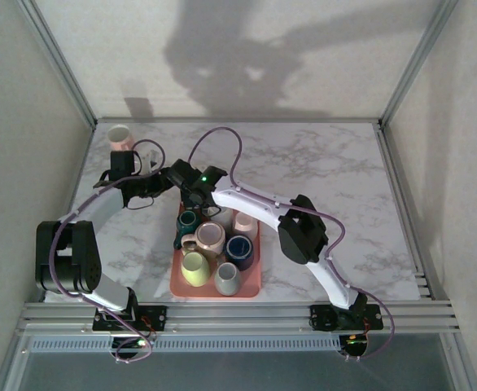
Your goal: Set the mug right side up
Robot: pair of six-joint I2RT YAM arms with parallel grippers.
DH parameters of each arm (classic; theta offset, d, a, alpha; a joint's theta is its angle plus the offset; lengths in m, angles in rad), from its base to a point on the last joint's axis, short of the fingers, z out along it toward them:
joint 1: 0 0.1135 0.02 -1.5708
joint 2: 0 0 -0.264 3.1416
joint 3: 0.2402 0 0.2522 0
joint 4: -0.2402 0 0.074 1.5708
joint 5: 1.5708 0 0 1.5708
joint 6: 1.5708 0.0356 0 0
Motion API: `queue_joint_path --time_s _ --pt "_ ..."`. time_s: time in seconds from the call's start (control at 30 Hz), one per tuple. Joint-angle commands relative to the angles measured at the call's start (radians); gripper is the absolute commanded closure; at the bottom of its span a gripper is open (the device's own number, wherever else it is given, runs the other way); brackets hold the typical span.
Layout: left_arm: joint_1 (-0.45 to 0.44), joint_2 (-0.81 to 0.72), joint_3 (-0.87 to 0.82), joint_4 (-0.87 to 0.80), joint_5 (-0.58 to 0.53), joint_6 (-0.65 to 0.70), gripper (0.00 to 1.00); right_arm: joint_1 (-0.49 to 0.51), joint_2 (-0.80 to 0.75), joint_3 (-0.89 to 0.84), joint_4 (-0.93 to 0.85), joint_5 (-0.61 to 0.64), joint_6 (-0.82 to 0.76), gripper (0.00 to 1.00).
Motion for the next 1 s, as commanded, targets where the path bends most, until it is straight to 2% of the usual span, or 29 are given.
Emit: queue_joint_path --time_s 0.0,0.37,0.63,0.97 --pt "-0.007 -0.025 0.037 -0.016 -0.01 -0.002 0.43 -0.01 -0.021 -0.065 0.048 0.059 -0.009 1.0" --pt "-0.006 -0.099 0.086 -0.034 -0.055 -0.059 0.44 -0.009 -0.16 -0.171 0.2 0.027 -0.06 1.0" --pt "-0.005 -0.139 0.104 -0.046 -0.092 -0.088 0.44 -0.009 -0.285 -0.32 0.376 0.01 -0.088 1.0" --pt "-0.004 -0.181 0.121 -0.036 -0.081 -0.102 0.44 -0.013 -0.406 -0.427 0.507 -0.018 -0.109 1.0"
